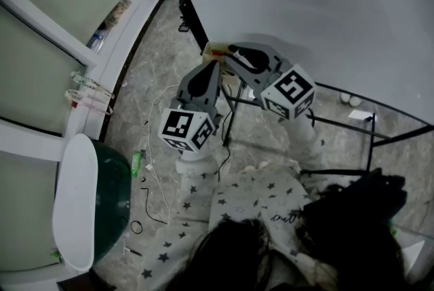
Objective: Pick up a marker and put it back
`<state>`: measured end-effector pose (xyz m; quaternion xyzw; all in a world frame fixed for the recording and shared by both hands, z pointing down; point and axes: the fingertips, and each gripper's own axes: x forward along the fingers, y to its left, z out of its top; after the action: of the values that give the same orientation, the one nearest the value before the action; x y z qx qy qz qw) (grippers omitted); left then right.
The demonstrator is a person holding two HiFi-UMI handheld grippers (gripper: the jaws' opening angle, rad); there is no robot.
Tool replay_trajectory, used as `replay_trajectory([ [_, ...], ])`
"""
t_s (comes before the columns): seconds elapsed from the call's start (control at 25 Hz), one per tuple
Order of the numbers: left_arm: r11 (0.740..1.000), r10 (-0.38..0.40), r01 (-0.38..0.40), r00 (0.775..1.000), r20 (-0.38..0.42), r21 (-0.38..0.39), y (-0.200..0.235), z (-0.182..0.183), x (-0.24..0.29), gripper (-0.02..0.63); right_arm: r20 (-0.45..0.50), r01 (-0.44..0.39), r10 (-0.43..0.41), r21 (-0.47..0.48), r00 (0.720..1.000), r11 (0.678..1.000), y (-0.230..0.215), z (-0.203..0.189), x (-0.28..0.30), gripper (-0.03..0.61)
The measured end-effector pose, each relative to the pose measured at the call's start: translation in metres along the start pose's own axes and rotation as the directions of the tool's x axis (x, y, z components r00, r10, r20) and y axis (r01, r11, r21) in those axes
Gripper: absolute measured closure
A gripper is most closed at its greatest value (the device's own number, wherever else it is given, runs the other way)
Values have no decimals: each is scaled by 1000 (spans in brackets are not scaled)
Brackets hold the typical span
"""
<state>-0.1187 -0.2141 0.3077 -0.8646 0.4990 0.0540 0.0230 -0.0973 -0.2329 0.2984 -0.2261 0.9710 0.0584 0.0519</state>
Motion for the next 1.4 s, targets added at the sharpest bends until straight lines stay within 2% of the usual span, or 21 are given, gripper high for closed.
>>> replay_trajectory([
  [0.52, 999, 38, -38, 999, -23, -20, 17, -28, 3, 614, -73, 17, -15, 25, 997, 1000, -11, -49, 16, 497],
  [1.12, 998, 35, -39, 996, -88, -39, 24, -68, 14, 614, -153, 34, -29, 33, 988, 999, -15, -99, 17, 497],
  [1.4, 998, 39, -44, 994, -100, -49, 27, -75, 15, 614, -185, 37, -30, 38, 982, 999, -14, -118, 16, 497],
])
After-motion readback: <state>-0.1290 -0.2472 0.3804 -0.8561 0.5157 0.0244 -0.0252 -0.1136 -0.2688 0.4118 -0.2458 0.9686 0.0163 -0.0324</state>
